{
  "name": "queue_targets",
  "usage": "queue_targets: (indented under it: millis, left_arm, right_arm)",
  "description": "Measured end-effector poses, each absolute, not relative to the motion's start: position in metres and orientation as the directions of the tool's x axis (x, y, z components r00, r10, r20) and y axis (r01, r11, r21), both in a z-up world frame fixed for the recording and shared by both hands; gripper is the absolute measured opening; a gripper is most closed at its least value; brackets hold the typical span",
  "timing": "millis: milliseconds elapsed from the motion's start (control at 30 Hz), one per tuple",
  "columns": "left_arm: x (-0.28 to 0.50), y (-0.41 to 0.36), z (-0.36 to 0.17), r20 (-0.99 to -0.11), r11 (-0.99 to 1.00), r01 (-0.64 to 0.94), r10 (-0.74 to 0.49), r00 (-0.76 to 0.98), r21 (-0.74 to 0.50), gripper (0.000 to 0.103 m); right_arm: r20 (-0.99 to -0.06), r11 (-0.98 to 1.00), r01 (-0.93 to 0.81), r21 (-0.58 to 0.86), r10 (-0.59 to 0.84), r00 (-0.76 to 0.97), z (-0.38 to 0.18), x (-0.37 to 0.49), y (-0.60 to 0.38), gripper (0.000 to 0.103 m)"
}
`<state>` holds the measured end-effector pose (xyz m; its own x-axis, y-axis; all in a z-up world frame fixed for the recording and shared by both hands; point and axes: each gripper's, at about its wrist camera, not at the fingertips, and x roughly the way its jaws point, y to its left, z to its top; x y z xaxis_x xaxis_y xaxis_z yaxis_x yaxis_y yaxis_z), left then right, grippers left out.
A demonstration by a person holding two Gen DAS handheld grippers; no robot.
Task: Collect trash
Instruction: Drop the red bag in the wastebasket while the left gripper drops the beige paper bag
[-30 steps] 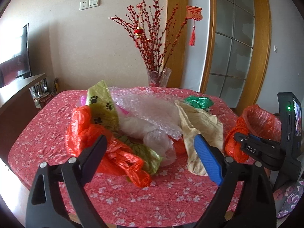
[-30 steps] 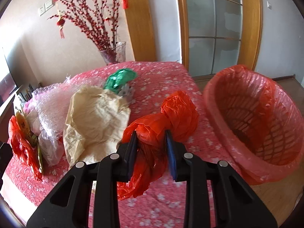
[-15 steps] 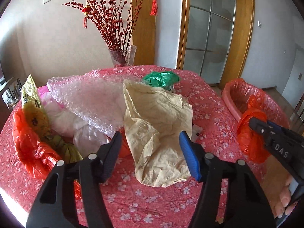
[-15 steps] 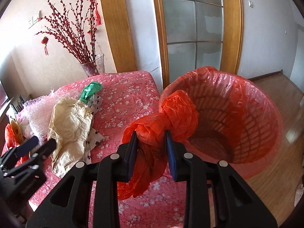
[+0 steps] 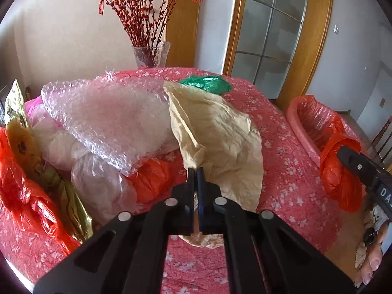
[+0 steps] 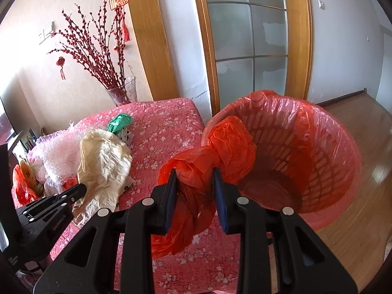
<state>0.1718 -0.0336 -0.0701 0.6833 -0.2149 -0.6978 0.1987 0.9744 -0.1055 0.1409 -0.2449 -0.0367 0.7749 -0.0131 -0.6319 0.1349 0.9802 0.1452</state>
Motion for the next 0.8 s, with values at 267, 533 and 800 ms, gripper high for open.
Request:
queue_targets:
  millis: [267,533,800]
  left_arm:
    - [0.171,-0.046,-0.034,-0.628,0.943,0.29,-0.326,0.707,-0.164,0.004]
    - [0.172,-0.077,-0.006,-0.578,0.91,0.382,-0.401,0.711,-0.161,0.003]
    - [0.175,-0.119,0.021,-0.534,0.859,0.482,-0.493,0.687,-0.172,0.003]
  right_arm:
    - [-0.608,0.976,0.164,0.144,-0.043,0.793,-0.027,0.141,-0.262,0.029]
    - [-0.585,0.968,0.212,0.135,-0.095,0.805,-0.016,0.137,-0.288,0.029]
    - [-0.564,0.953,0.275,0.125,-0.159,0.81,-0.006,0.134,-0.319,0.029]
